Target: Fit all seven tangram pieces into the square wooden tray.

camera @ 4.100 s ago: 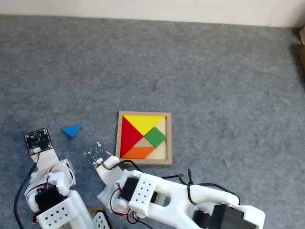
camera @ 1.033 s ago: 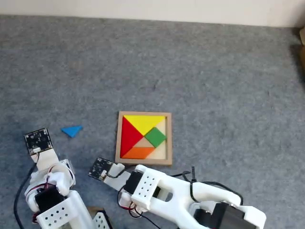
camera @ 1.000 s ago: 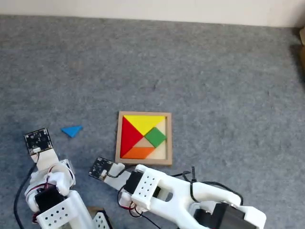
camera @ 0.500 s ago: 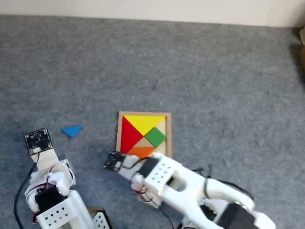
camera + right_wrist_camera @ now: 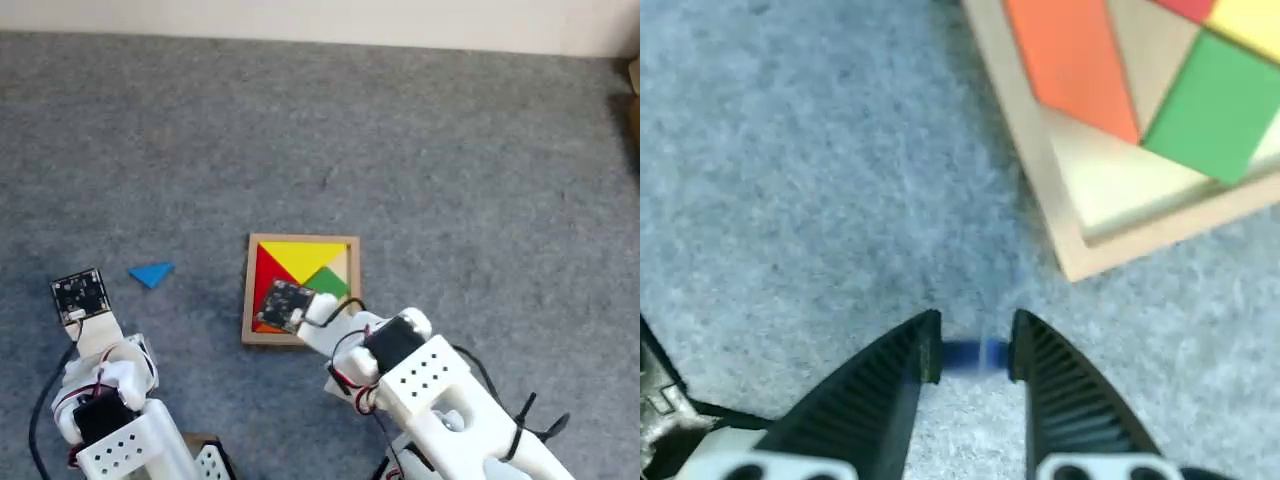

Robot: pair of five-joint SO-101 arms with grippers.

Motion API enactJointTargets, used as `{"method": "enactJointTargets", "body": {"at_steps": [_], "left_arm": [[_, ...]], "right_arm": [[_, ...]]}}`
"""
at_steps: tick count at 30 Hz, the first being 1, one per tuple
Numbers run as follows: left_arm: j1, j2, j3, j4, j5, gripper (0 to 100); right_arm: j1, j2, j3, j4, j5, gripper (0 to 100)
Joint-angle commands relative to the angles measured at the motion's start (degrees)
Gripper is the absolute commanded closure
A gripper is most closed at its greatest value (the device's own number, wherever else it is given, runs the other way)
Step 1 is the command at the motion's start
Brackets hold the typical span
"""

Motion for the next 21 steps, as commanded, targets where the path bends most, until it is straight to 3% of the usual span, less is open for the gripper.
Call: {"method": "enactJointTargets", "body": {"at_steps": [1,11,16,21], "left_arm": [[-0.92,-0.48,1.19,0.35,0.09,84],[-0.92,-0.48,1.19,0.35,0.09,84],[-0.92,-0.48,1.19,0.35,0.09,84],[-0.92,-0.48,1.19,0.35,0.09,84]], "right_arm": [[2.15,-1.71,-2.24,-2.59,1.05,89.6],[2.24,6.64,-9.71,-6.55,4.04,89.7],[2.59,10.68,-15.52,-6.46,0.35,89.2],[5.23,10.68,-17.98,-0.48,-2.81,77.7]]}}
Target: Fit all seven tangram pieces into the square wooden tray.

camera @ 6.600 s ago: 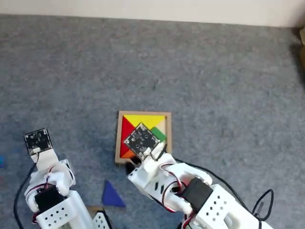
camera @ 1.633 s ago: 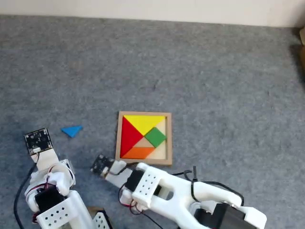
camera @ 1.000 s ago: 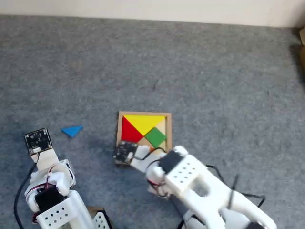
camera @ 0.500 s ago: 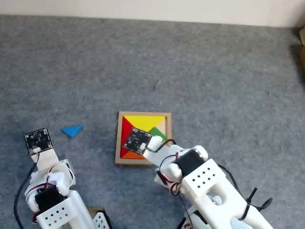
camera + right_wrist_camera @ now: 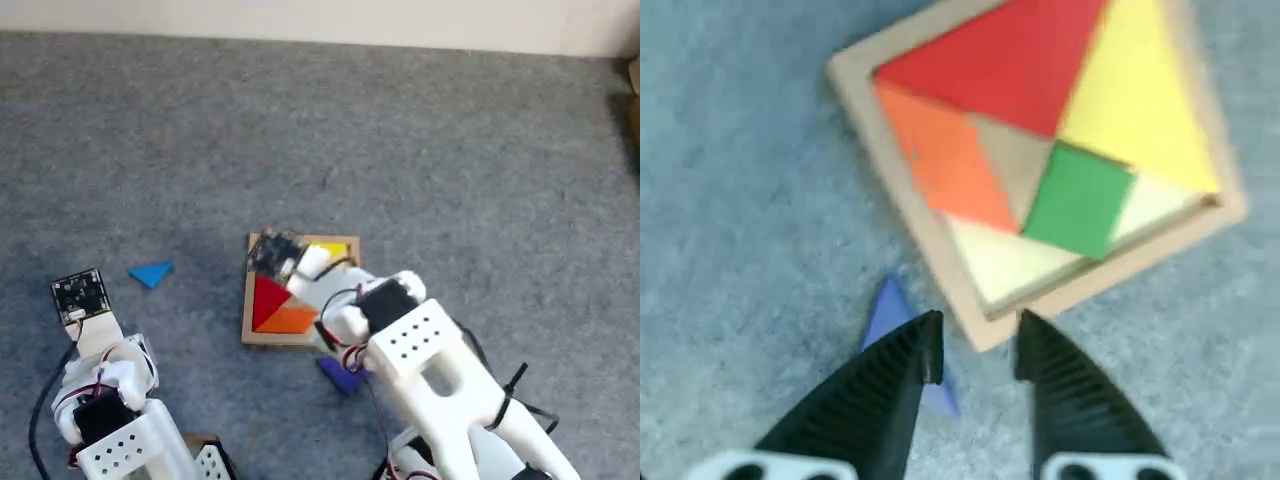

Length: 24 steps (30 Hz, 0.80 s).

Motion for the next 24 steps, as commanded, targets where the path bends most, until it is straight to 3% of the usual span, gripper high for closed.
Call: {"method": "enactJointTargets", "body": {"at_steps": [1,13,24], "left_arm": [[-0.92,-0.48,1.19,0.35,0.09,84],[-0.92,-0.48,1.19,0.35,0.09,84],[-0.92,-0.48,1.19,0.35,0.09,84]], "right_arm": [[1.89,-0.22,-3.65,4.09,-1.85,75.1],[-4.88,0.4,18.59,-6.11,-3.96,72.5],[-13.32,0.57,19.3,-6.64,-3.78,72.4]]}}
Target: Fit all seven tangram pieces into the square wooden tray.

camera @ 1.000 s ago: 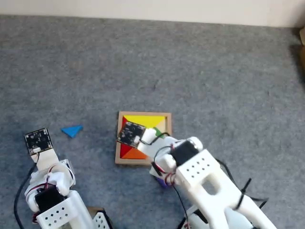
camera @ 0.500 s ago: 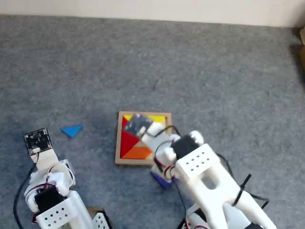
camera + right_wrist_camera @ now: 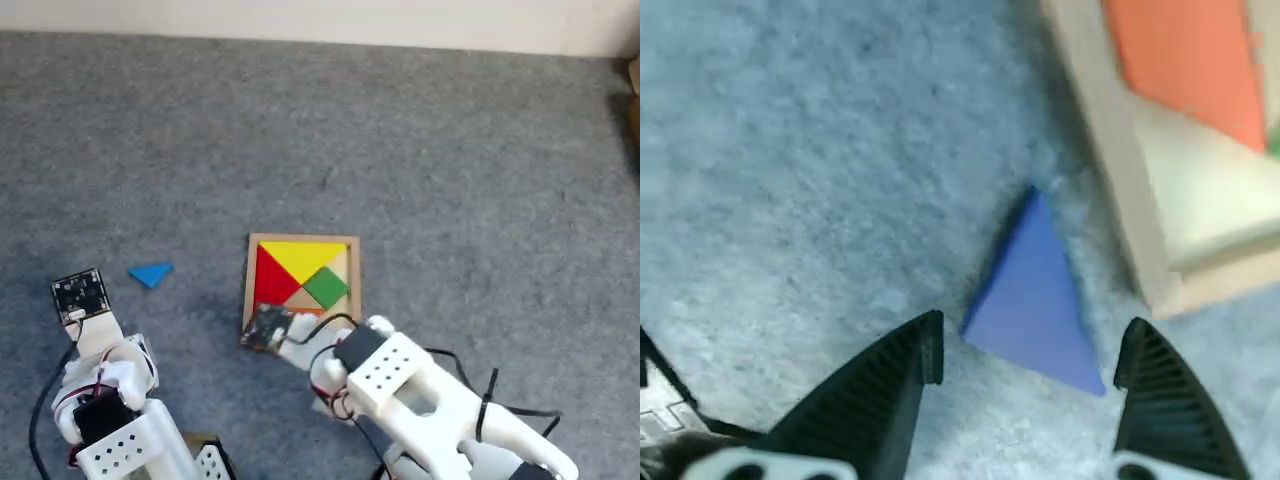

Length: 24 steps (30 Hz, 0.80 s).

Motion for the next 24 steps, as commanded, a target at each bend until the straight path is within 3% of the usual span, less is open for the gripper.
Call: {"method": "enactJointTargets", "body": {"at_steps": [1,18,24], "left_arm": [[-0.92,-0.48,1.19,0.35,0.09,84],[-0.92,-0.48,1.19,0.35,0.09,84],[-0.92,-0.48,1.19,0.35,0.09,84]], "right_arm": [[-1.45,0.13,-0.22,-1.27,-0.35,72.4],[-1.19,0.13,8.48,-6.9,2.02,72.8],[-0.84,0.13,8.4,-8.22,1.76,82.9]]}}
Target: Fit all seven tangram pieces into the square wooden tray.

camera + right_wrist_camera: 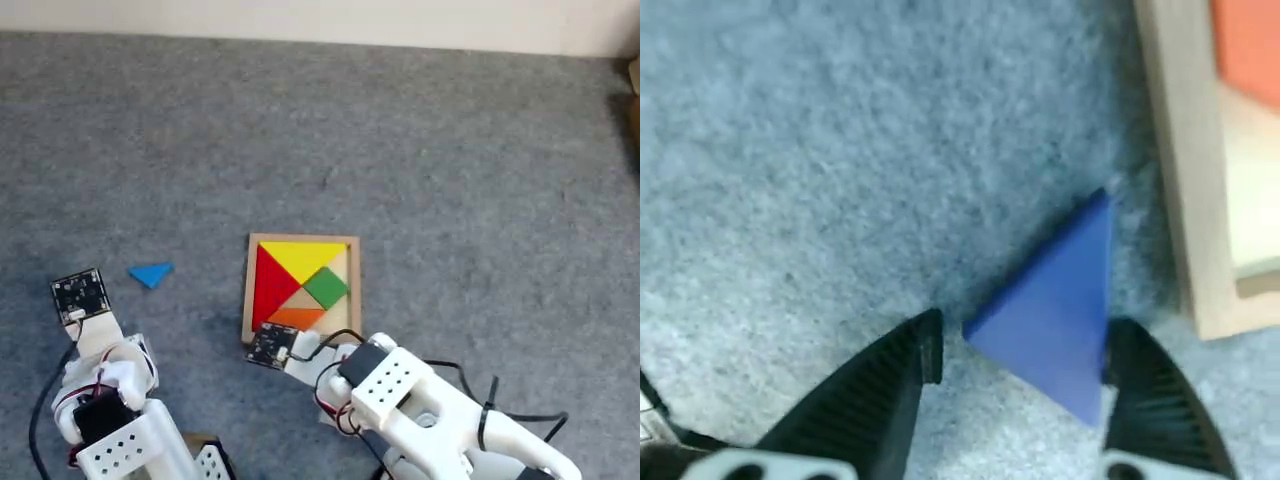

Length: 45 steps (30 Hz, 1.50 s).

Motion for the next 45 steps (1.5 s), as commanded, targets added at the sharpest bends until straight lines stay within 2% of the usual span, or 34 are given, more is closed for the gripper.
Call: {"method": "enactJointTargets", "body": {"at_steps": [1,7,14,19,22,27,32,45], "left_arm": [[-0.92,-0.48,1.19,0.35,0.09,84],[-0.92,-0.48,1.19,0.35,0.09,84],[-0.92,-0.48,1.19,0.35,0.09,84],[-0.92,-0.48,1.19,0.35,0.09,84],[-0.92,-0.48,1.19,0.35,0.09,84],[-0.92,-0.48,1.19,0.35,0.09,84],[-0.92,-0.48,1.19,0.35,0.09,84],[-0.92,-0.48,1.19,0.35,0.09,84]], "right_arm": [[0.4,0.84,0.4,-1.71,0.53,83.9],[6.55,0.04,-0.13,2.51,0.97,84.6],[7.08,0.04,-10.42,12.88,3.25,84.7],[7.08,0.04,-17.1,16.57,2.9,84.6],[6.81,0.84,-19.12,16.31,0.62,83.7],[2.95,0.84,-18.15,12.09,-6.33,75.6],[-1.27,0.92,-15.69,6.9,-11.96,75.6],[-1.19,13.14,-14.99,3.82,-13.19,75.6]]}}
